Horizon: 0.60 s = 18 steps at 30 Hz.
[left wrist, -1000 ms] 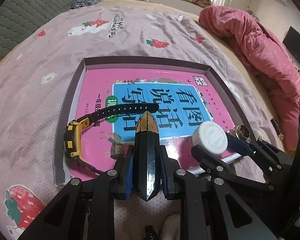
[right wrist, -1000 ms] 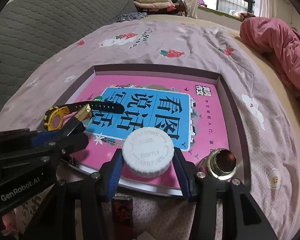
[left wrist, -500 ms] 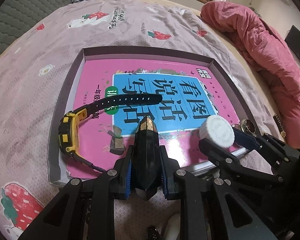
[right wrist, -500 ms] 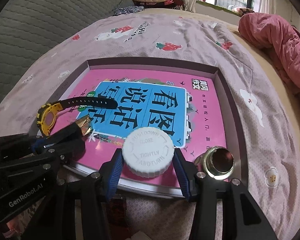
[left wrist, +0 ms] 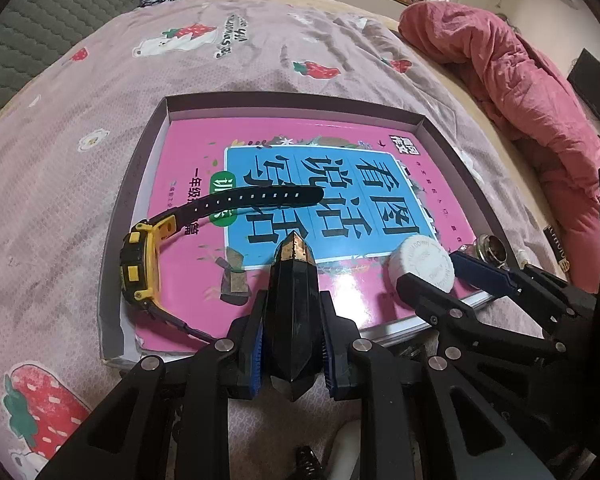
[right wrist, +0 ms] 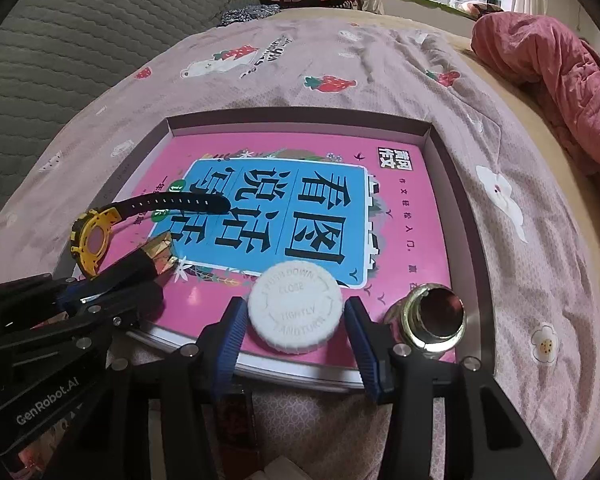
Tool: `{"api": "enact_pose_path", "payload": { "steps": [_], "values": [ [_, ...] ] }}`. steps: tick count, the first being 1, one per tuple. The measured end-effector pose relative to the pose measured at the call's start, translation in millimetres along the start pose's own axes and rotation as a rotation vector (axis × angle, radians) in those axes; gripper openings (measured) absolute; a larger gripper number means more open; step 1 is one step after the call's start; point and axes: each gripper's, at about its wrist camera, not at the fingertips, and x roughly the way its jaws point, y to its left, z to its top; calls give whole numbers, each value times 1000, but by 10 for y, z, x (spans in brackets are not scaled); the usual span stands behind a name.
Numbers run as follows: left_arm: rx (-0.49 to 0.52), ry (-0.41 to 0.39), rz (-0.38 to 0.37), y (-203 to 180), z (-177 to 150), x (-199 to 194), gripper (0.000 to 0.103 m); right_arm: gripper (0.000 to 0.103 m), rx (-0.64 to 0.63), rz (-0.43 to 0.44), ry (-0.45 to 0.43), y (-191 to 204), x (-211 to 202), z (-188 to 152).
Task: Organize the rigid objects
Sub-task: 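Open the left gripper to drop the pen while the right gripper releases the cap onto the book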
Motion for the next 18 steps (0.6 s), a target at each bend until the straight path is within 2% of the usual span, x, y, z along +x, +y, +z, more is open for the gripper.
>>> {"api": "enact_pose_path", "payload": {
  "steps": [18],
  "values": [
    [-1, -6, 6, 6, -22, -55, 23, 50, -6, 17, -65, 44, -241, -122]
  ]
}}
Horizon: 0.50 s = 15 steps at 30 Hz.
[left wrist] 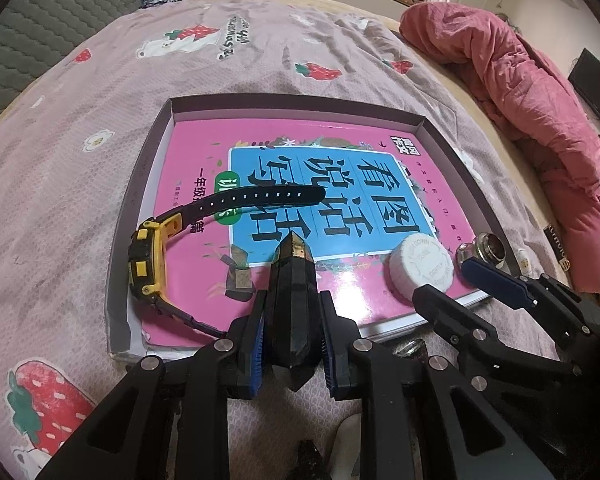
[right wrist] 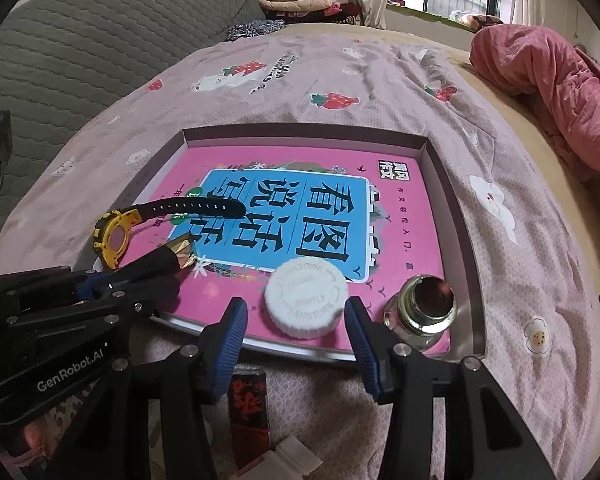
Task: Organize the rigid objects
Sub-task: 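Open the left gripper to drop the pen while the right gripper releases the cap onto the book, then withdraw both grippers from the box back toward the remaining items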
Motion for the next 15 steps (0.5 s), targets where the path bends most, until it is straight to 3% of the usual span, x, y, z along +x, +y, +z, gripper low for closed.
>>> {"api": "enact_pose_path", "payload": {
  "steps": [15],
  "values": [
    [-21, -29, -35, 8, -12, -230, 37, 50, 32, 5, -34, -25, -169, -51]
  ]
}}
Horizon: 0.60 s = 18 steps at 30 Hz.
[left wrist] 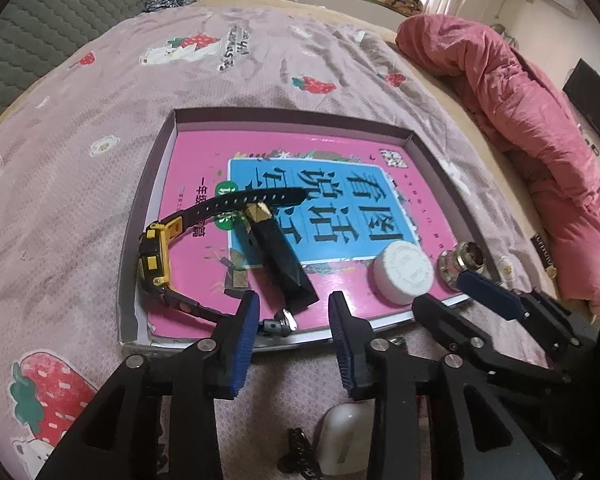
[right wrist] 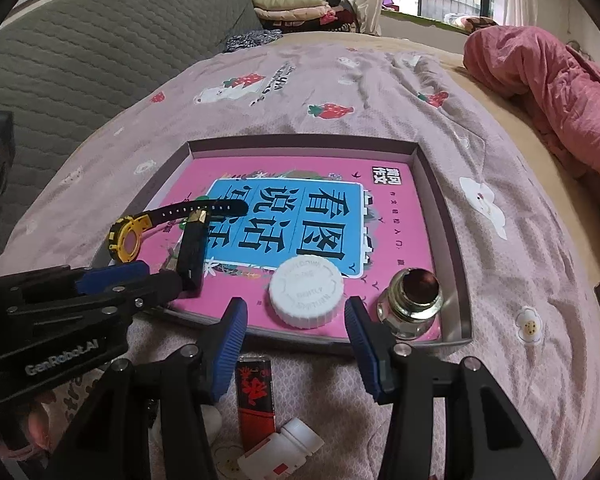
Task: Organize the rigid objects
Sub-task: 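Withdraw both grippers from the box back toward the remaining items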
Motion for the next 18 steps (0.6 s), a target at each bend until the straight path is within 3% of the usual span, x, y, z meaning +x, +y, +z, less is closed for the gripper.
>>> {"api": "enact_pose_path", "payload": {
  "steps": [10, 18],
  "values": [
    [-22, -59, -48, 67, -26, -400, 41, 50, -8, -12, -36, 33, -190, -79],
    [-32, -88, -28, 150, -157, -595, 45, 51, 27, -4, -56, -52, -354, -143]
  ]
}}
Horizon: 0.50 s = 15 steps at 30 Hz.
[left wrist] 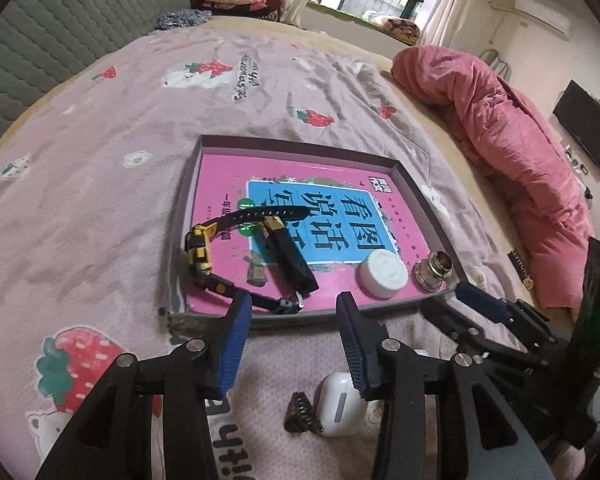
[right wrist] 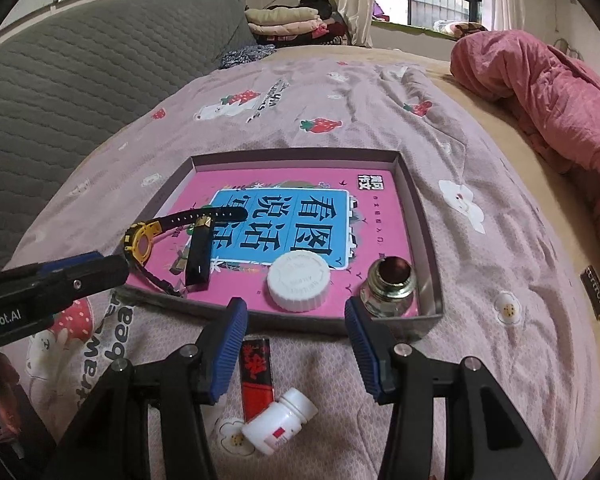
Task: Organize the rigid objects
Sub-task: 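Withdraw both grippers from the box back toward the remaining items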
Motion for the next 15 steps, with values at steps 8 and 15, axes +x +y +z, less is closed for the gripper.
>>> {"api": "enact_pose_path", "payload": {
  "steps": [8, 15],
  "values": [
    [1, -19, 9, -39, -7, -116, 55, 59, 8, -12, -17, -50, -124, -45],
    [28, -24, 25, -101, -33, -166, 60, 59, -1, -19, -21, -55, -198, -91]
  ]
}}
